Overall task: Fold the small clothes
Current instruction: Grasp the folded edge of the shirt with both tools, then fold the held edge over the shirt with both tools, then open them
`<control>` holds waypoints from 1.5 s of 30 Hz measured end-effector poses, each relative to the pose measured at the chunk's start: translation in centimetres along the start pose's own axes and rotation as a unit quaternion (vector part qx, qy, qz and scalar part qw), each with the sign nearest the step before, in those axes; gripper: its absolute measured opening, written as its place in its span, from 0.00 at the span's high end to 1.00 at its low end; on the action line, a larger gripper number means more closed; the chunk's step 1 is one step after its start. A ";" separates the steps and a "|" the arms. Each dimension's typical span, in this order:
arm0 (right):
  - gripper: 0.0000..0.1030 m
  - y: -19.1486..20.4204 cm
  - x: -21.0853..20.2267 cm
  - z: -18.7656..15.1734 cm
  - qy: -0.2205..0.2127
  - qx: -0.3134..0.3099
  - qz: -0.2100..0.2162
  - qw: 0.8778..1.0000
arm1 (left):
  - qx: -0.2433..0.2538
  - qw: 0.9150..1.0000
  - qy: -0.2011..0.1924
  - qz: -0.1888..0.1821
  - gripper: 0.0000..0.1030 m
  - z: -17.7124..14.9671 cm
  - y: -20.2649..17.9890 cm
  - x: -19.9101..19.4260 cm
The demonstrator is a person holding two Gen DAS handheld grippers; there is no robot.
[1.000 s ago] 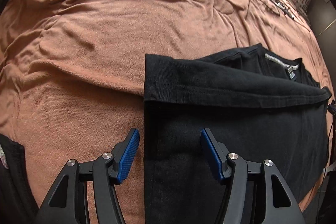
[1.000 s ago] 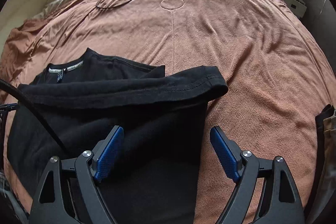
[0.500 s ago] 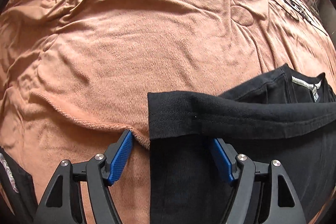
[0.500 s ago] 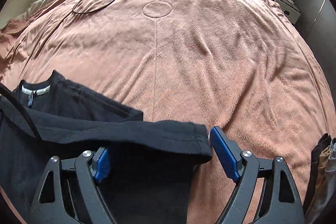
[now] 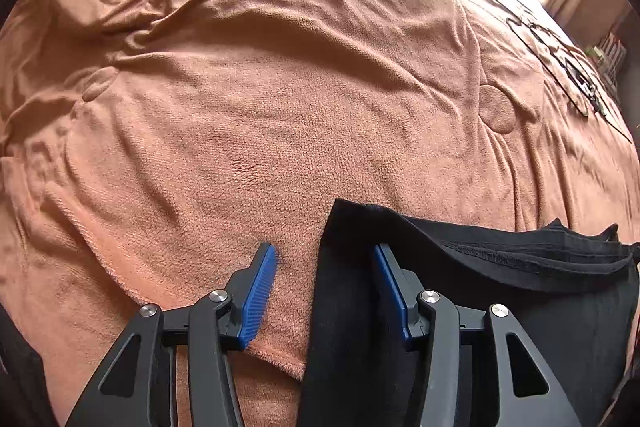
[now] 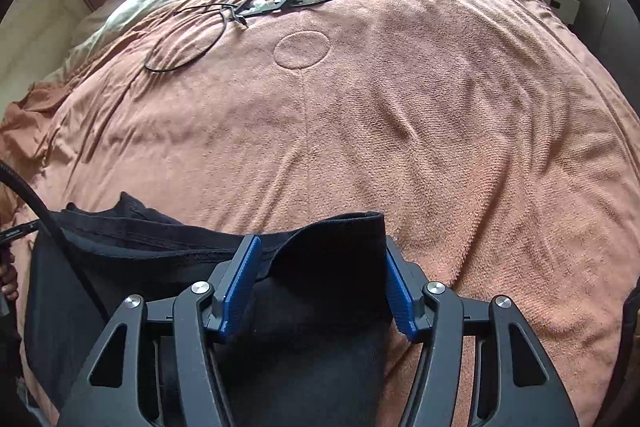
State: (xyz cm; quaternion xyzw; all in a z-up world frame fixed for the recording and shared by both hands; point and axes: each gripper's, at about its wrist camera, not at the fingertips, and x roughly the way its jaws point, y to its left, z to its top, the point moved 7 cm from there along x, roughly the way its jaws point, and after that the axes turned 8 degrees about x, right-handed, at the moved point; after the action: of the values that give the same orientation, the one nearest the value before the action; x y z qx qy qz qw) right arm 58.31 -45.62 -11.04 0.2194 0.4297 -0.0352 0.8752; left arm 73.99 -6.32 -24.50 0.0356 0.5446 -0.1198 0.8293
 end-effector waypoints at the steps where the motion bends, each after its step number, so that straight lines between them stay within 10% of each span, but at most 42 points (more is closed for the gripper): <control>1: 0.44 -0.2 -0.6 0.2 -0.003 0.003 0.010 1.000 | 0.002 1.000 -0.001 -0.002 0.50 -0.1 0.1 0.0; 9: 0.44 -2.6 -3.0 -0.5 -0.008 0.002 0.028 1.000 | 0.008 1.000 -0.012 -0.008 0.63 -0.8 -0.3 0.1; 16: 0.54 -2.8 -0.9 -0.8 0.005 0.000 0.015 1.000 | 0.015 1.000 -0.019 -0.018 0.96 -0.7 -1.3 -0.1; 21: 0.98 -2.5 0.4 0.2 -0.024 0.012 0.014 1.000 | 0.001 1.000 -0.019 0.007 0.97 -0.8 -0.5 -0.5; 33: 1.00 -1.7 -5.4 0.3 -0.107 0.027 0.040 0.993 | -0.014 0.997 -0.073 0.019 0.97 -0.4 0.4 -4.7; 45: 1.00 -2.4 2.8 0.2 -0.024 0.041 -0.034 0.998 | -0.046 0.998 -0.017 0.029 0.97 -0.1 1.5 0.9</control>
State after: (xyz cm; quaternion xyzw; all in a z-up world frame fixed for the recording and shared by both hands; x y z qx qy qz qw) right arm 59.61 -47.55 -13.88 0.2392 0.4140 -0.0874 0.8739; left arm 74.56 -5.01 -25.43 0.0112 0.5338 -0.0707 0.8426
